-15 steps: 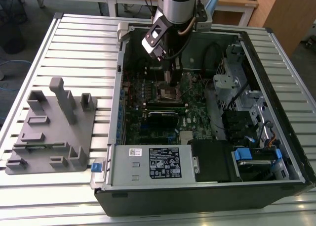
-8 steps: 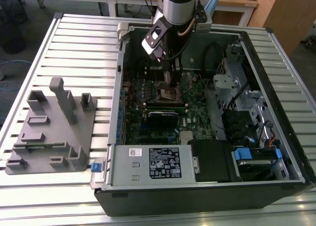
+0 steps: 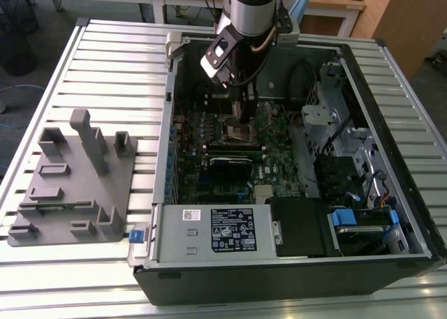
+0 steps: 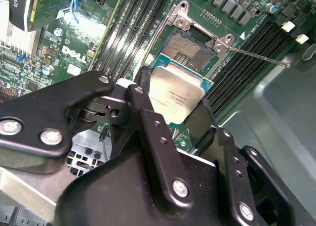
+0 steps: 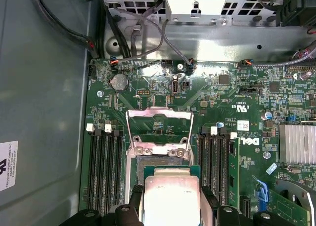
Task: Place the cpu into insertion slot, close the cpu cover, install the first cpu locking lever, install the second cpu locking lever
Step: 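Place the cpu into insertion slot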
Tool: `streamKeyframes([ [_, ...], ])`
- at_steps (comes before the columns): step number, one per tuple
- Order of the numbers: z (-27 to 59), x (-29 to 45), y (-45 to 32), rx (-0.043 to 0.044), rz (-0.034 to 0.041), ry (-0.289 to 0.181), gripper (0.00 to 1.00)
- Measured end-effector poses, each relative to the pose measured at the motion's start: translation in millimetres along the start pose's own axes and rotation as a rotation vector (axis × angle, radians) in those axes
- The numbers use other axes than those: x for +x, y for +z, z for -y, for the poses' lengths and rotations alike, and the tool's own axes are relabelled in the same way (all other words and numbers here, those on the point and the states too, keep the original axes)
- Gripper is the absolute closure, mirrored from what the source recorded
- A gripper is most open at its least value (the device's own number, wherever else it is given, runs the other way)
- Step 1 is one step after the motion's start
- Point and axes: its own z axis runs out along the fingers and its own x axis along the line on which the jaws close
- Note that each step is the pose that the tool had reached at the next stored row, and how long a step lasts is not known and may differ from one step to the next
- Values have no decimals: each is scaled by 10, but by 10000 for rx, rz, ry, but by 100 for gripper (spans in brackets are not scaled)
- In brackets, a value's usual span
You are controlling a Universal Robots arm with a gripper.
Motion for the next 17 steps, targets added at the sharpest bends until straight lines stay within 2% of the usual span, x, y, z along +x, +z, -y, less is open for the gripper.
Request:
streamKeyframes([
  [8, 3, -1, 41, 0, 0, 0, 46],
  [17, 4, -1, 49, -2, -3, 0, 46],
])
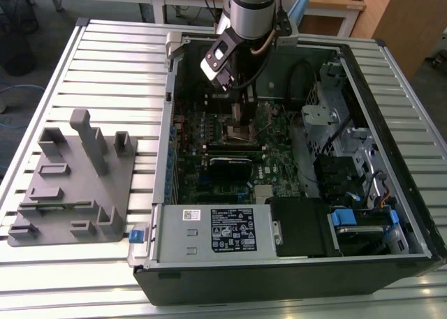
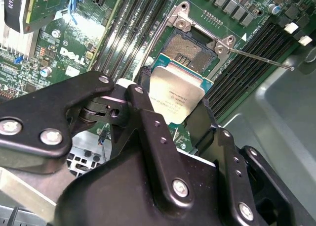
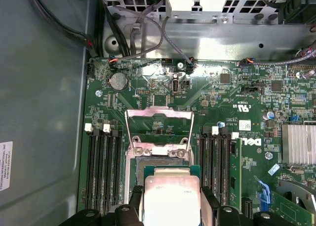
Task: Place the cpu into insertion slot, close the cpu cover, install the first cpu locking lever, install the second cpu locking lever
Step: 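Place the cpu into insertion slot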
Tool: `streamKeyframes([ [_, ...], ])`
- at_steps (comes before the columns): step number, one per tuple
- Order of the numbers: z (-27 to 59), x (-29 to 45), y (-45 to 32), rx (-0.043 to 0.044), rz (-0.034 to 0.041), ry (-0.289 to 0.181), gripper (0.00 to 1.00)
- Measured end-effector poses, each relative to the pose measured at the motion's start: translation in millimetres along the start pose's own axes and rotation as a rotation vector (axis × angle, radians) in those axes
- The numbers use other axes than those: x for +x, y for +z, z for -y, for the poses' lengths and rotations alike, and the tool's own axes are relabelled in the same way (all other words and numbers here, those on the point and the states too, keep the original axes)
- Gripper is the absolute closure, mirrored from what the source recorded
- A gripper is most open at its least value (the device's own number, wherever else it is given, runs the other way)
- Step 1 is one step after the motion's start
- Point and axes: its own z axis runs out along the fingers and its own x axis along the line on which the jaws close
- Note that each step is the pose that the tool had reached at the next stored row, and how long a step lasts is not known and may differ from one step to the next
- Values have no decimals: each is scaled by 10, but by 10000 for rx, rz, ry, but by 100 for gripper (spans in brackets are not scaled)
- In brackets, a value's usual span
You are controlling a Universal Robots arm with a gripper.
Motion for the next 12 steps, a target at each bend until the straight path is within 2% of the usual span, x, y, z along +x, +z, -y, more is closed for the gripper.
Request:
streamKeyframes([
  [12, 4, -2, 41, 3, 7, -1, 46],
])
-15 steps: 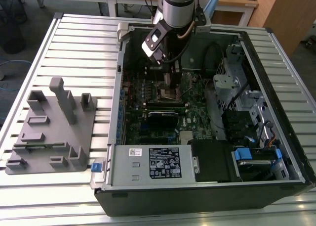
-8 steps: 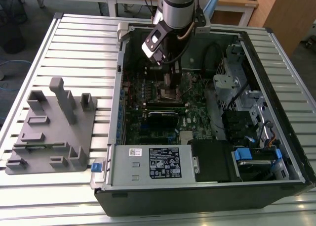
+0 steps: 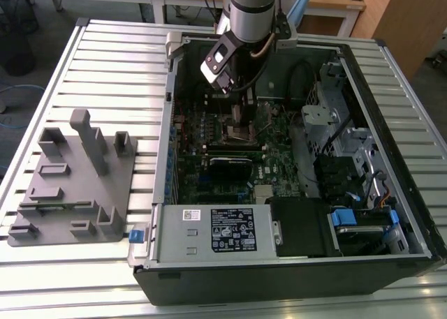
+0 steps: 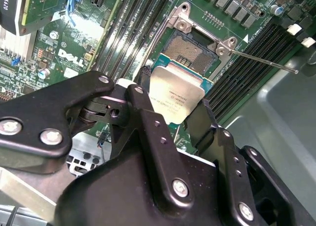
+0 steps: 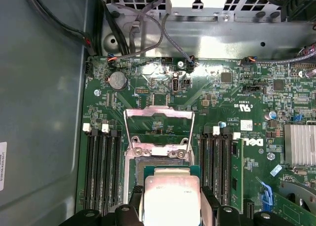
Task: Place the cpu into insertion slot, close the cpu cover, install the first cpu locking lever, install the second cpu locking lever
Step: 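Place the cpu into insertion slot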
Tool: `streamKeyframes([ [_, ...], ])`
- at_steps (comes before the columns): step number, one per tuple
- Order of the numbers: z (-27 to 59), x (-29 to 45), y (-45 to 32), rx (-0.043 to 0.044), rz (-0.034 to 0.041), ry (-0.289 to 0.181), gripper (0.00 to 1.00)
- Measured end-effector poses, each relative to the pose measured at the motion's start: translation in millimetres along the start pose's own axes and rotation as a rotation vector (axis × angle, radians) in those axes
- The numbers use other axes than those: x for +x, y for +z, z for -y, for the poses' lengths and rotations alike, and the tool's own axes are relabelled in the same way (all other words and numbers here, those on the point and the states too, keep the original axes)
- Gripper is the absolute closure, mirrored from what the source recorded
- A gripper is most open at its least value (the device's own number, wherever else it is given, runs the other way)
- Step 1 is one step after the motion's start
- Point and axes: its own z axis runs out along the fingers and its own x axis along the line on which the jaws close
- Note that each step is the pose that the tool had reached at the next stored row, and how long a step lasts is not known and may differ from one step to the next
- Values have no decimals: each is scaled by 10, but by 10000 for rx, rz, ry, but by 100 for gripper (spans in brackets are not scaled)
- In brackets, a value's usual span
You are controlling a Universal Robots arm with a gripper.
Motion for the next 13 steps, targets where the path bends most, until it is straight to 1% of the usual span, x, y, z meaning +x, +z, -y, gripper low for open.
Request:
streamKeyframes([
  [13, 2, 0, 23, -2, -3, 0, 46],
])
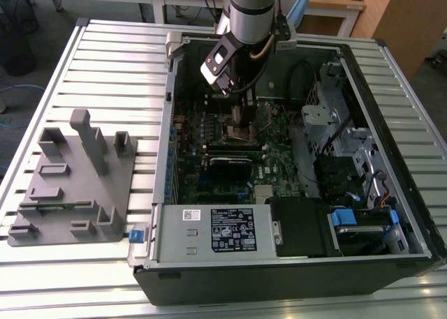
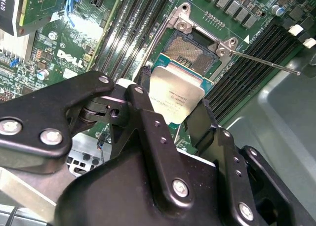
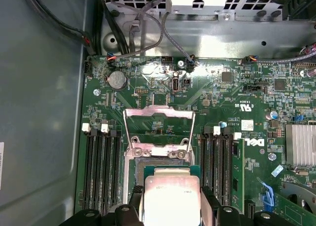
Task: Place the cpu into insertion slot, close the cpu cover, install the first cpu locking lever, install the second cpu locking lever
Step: 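Place the cpu into insertion slot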
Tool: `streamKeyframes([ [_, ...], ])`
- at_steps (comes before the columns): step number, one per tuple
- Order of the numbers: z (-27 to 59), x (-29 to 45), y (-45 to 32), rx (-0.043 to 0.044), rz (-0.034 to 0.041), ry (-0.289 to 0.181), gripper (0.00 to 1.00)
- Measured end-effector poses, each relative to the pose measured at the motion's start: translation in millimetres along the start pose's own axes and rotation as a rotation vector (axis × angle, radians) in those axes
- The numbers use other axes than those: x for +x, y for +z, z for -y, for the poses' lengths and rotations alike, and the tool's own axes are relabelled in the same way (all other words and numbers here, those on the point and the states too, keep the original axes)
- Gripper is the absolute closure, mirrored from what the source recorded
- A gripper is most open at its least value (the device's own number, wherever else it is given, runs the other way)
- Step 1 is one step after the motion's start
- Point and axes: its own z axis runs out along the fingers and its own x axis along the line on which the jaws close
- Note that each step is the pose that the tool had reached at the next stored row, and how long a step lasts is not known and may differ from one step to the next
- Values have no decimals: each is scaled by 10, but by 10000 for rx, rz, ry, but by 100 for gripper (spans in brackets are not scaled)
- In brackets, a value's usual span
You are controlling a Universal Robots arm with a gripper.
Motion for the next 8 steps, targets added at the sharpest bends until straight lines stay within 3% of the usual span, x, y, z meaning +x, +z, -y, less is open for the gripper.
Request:
streamKeyframes([
  [8, 1, 0, 11, 0, 0, 0, 46],
])
